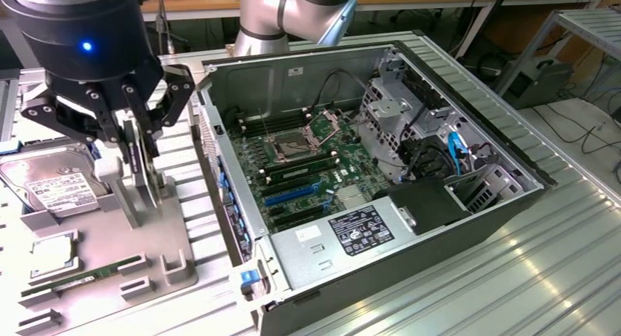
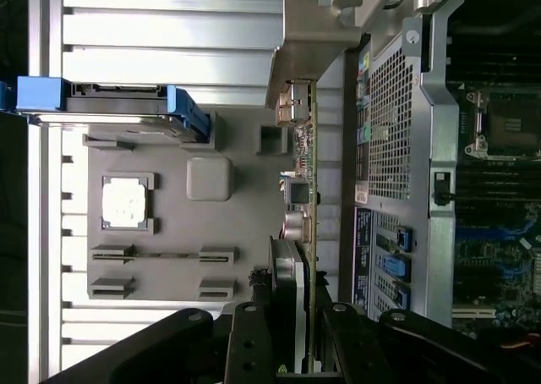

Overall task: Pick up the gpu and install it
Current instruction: 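Pick up the gpu and move the gpu toward the slot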

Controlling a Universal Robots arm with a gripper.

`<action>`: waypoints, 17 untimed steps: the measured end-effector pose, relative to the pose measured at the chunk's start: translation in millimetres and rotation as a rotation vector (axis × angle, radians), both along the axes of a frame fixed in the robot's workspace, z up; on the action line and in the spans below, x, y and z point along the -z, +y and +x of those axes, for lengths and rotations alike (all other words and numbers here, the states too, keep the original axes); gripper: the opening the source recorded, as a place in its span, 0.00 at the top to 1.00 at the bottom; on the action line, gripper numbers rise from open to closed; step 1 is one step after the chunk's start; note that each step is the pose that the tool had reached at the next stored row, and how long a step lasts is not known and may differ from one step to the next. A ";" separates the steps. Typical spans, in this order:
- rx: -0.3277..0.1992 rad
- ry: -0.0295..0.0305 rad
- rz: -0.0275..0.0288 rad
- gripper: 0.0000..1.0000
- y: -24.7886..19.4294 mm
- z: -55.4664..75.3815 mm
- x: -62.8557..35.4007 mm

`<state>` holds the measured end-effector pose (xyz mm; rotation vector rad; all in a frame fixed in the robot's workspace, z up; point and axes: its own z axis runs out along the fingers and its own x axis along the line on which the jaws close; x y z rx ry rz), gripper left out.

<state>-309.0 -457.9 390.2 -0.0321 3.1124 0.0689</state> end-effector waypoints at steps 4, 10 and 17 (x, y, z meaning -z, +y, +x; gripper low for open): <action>0.000 0.0000 0.0000 0.72 0.0 0.0 -10.4; 0.000 0.0000 0.0000 0.72 0.0 0.1 -20.3; 0.000 0.0000 0.0000 0.72 0.0 0.2 -37.0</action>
